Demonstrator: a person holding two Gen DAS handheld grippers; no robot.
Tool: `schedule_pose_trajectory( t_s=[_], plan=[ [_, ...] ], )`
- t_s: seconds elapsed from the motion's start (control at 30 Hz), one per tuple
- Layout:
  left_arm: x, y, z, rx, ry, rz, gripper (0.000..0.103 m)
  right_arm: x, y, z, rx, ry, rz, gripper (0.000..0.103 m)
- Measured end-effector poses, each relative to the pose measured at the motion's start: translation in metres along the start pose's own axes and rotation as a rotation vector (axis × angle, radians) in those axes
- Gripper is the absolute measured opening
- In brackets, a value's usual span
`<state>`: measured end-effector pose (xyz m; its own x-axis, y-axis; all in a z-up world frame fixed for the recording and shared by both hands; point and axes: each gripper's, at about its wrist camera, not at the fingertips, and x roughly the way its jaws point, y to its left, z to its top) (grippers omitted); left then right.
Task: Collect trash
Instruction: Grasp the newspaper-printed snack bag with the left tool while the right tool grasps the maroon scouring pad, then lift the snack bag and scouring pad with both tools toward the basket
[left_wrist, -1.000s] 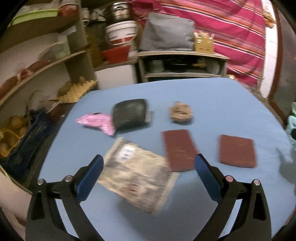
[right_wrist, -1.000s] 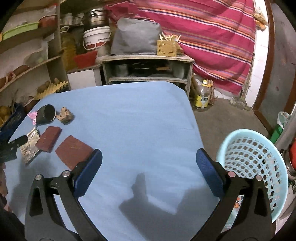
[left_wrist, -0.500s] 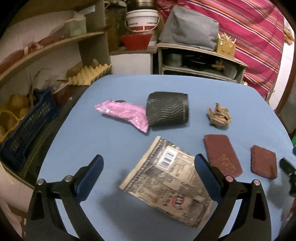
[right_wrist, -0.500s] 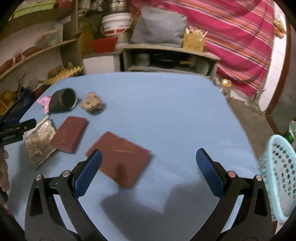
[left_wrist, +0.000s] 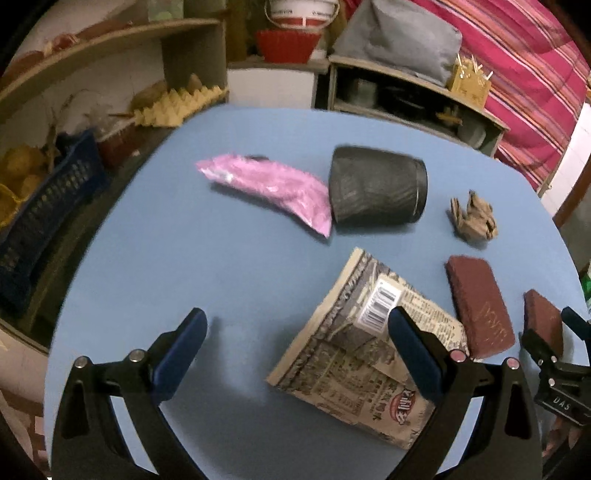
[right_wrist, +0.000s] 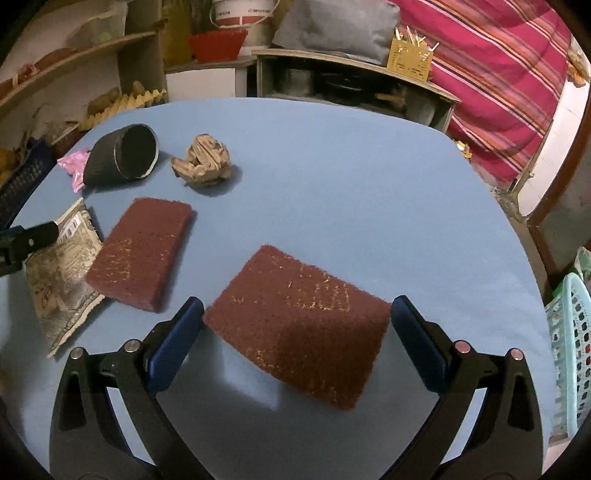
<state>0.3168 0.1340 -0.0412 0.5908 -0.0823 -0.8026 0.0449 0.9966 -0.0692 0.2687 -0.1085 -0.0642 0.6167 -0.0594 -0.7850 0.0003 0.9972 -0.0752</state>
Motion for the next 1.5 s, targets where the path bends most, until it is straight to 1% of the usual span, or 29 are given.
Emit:
schedule_pose_trajectory(
  t_s=[0.03, 0.17, 0.2, 0.23, 0.27, 0.3, 0.37, 0.5, 0.6, 0.67, 0.7, 0.73, 0.77, 0.8, 0.87, 0.9, 0.93, 1.0, 1.07, 1.17, 1.23, 1.27, 1.3, 1.33, 1.37, 1.4, 1.43, 1.5],
  plan=[
    [0.002, -0.001, -0.001, 0.002, 0.009, -0.009, 0.096, -0.001, -0.001, 0.0, 0.004, -0.001, 0.003, 0.093],
    [0.004, -0.005, -0.004, -0.001, 0.014, -0.035, 0.095, -0.002, -0.003, -0.001, -0.013, -0.005, 0.011, 0.092],
    [0.004, -0.006, -0.005, -0.005, 0.01, -0.039, 0.095, -0.003, -0.003, -0.002, -0.021, -0.007, 0.014, 0.088],
    [0.003, -0.007, -0.006, -0.004, 0.007, -0.043, 0.09, -0.004, -0.002, -0.002, -0.031, -0.011, 0.021, 0.083],
    [0.002, -0.009, -0.007, 0.006, 0.009, -0.046, 0.083, -0.005, 0.0, -0.002, -0.038, -0.013, 0.021, 0.08],
    [0.001, -0.011, -0.008, 0.016, 0.006, -0.039, 0.082, -0.007, 0.001, -0.002, -0.047, -0.015, 0.02, 0.078],
    [0.0, -0.014, -0.011, 0.035, 0.005, -0.036, 0.075, -0.008, 0.003, -0.002, -0.054, -0.019, 0.033, 0.073],
    [-0.004, -0.01, -0.013, 0.029, 0.01, -0.067, 0.066, -0.011, 0.001, -0.003, -0.056, -0.023, 0.051, 0.07],
    [-0.007, -0.003, -0.013, 0.015, 0.014, -0.077, 0.055, -0.014, 0.001, -0.004, -0.07, -0.022, 0.065, 0.067],
    [-0.009, -0.002, -0.015, 0.011, 0.015, -0.069, 0.042, -0.017, 0.002, -0.005, -0.08, -0.021, 0.071, 0.066],
    [-0.011, -0.002, -0.016, 0.014, 0.016, -0.067, 0.041, -0.018, 0.001, -0.006, -0.081, -0.019, 0.074, 0.065],
    [-0.013, -0.003, -0.018, 0.019, 0.018, -0.069, 0.036, -0.02, 0.0, -0.007, -0.079, -0.019, 0.077, 0.065],
    [-0.015, -0.003, -0.019, 0.027, 0.018, -0.074, 0.029, -0.021, -0.001, -0.008, -0.075, -0.016, 0.084, 0.065],
    [-0.016, -0.003, -0.021, 0.032, 0.022, -0.075, 0.025, -0.022, -0.002, -0.009, -0.072, -0.014, 0.089, 0.065],
    [-0.018, -0.001, -0.026, 0.028, 0.027, -0.073, 0.022, -0.024, -0.005, -0.009, -0.054, -0.016, 0.089, 0.075],
    [-0.02, -0.001, -0.027, 0.027, 0.029, -0.072, 0.022, -0.025, -0.007, -0.009, -0.038, -0.022, 0.089, 0.086],
    [-0.021, 0.0, -0.028, 0.026, 0.029, -0.071, 0.022, -0.027, -0.009, -0.009, -0.018, -0.032, 0.074, 0.093],
    [-0.024, 0.002, -0.033, 0.024, 0.029, -0.068, 0.022, -0.028, -0.012, -0.008, 0.014, -0.035, 0.05, 0.095],
    [-0.027, 0.004, -0.036, 0.024, 0.027, -0.061, 0.022, -0.025, -0.012, -0.006, 0.05, -0.018, 0.048, 0.097],
    [-0.029, 0.008, -0.038, 0.016, 0.026, -0.06, 0.022, -0.018, -0.009, -0.003, 0.081, 0.012, -0.006, 0.097],
    [-0.031, 0.012, -0.04, 0.015, 0.023, -0.057, 0.021, -0.014, -0.009, -0.004, 0.115, 0.024, -0.012, 0.097],
    [-0.032, 0.013, -0.041, 0.015, 0.021, -0.052, 0.021, -0.013, -0.009, -0.004, 0.128, 0.029, -0.012, 0.096],
    [-0.033, 0.015, -0.042, 0.014, 0.019, -0.048, 0.021, -0.011, -0.009, -0.005, 0.139, 0.035, -0.01, 0.092],
    [-0.034, 0.018, -0.043, 0.011, 0.018, -0.049, 0.019, -0.01, -0.009, -0.006, 0.141, 0.039, -0.009, 0.088],
    [-0.035, 0.022, -0.043, 0.004, 0.018, -0.056, 0.016, -0.01, -0.009, -0.007, 0.139, 0.034, -0.009, 0.087],
    [-0.036, 0.024, -0.043, -0.003, 0.019, -0.06, 0.012, -0.011, -0.008, -0.009, 0.13, 0.024, -0.01, 0.087],
    [-0.036, 0.027, -0.044, -0.01, 0.02, -0.06, 0.006, -0.011, -0.008, -0.01, 0.122, 0.02, -0.01, 0.086],
    [-0.039, 0.032, -0.044, -0.03, 0.02, -0.078, 0.005, -0.013, -0.008, -0.012, 0.11, 0.013, -0.002, 0.086]
  ],
)
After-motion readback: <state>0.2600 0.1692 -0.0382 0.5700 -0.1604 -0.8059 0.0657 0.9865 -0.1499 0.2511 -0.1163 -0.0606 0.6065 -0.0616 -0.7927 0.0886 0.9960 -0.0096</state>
